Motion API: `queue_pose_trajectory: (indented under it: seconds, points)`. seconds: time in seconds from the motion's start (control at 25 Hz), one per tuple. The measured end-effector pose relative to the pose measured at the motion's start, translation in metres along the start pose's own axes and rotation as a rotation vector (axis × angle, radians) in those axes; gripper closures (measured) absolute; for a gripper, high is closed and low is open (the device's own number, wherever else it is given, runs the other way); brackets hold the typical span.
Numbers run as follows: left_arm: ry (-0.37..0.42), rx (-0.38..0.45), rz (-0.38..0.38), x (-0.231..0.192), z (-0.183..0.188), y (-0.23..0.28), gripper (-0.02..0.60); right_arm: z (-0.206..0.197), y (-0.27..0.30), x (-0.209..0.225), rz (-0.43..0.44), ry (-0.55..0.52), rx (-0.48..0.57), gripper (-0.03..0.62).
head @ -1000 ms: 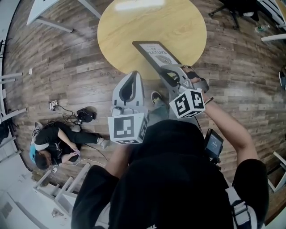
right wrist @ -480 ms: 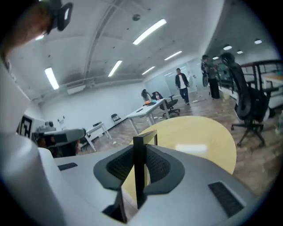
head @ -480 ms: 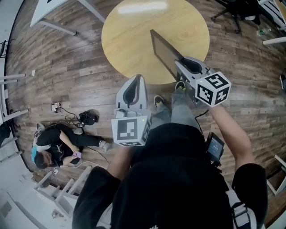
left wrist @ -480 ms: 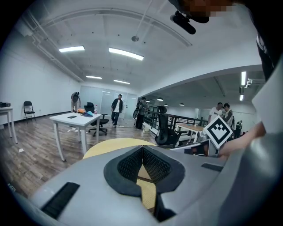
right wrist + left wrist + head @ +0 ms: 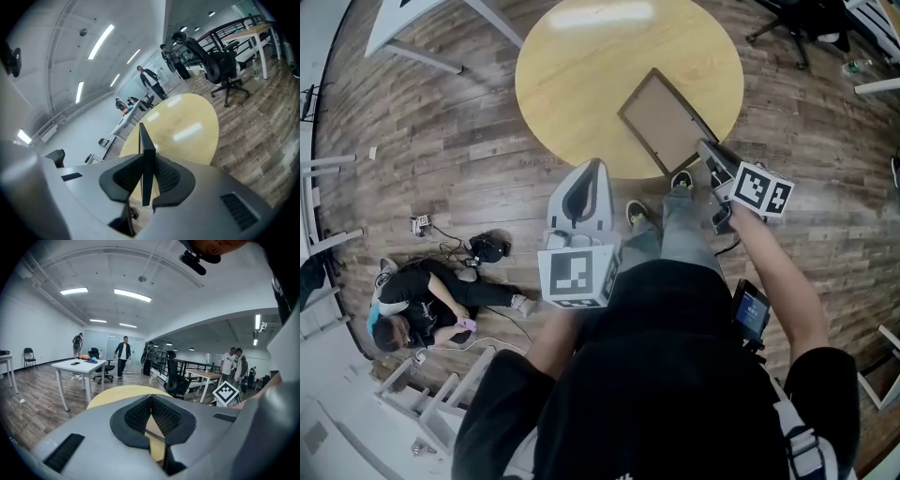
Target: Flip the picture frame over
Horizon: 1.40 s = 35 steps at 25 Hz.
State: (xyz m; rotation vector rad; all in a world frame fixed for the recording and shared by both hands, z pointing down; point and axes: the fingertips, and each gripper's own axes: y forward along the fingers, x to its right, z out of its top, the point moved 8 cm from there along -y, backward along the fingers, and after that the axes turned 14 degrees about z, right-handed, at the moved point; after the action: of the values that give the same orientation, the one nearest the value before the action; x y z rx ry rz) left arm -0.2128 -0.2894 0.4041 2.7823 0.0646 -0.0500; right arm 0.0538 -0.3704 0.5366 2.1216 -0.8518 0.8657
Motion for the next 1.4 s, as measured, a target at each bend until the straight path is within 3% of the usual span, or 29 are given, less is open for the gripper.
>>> queue_pose_trajectory:
  seconds: [0.2, 0.48, 1.16, 1.4]
  points:
    - [0.008, -0.004, 0.0, 0.003, 0.002, 0.001, 0.558, -0.02, 0.004, 0.025, -0.06, 0.1, -0.048, 0.513]
    - [0.017, -0.011, 0.003, 0.009, -0.001, -0.005, 0.559, -0.047, 0.001, 0.044, -0.068, 0.316, -0.059, 0.51]
    - [0.025, -0.017, 0.008, 0.015, -0.004, -0.005, 0.558, -0.056, 0.014, 0.069, -0.16, 0.327, -0.099, 0.466]
    - [0.029, -0.015, 0.005, 0.014, -0.003, -0.004, 0.56, -0.051, 0.015, 0.064, -0.225, 0.269, -0.151, 0.447]
